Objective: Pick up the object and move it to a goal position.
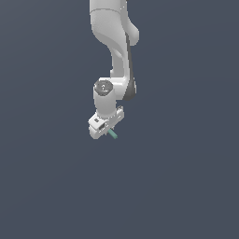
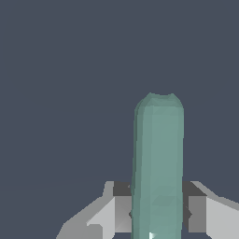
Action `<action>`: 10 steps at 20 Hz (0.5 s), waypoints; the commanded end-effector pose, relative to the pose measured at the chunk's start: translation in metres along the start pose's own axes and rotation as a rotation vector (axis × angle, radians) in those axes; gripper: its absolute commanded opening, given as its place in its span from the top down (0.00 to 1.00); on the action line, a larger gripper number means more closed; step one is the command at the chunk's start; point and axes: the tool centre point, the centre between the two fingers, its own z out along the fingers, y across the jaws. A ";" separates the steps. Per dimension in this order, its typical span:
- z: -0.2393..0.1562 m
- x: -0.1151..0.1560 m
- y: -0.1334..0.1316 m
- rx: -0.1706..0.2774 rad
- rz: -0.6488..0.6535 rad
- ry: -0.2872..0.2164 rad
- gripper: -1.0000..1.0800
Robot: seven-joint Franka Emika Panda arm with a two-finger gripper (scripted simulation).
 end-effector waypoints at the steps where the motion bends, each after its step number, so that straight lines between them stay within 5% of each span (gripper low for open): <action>1: -0.019 -0.001 0.005 -0.001 0.000 0.000 1.00; 10: -0.110 -0.005 0.030 0.000 -0.001 0.001 1.00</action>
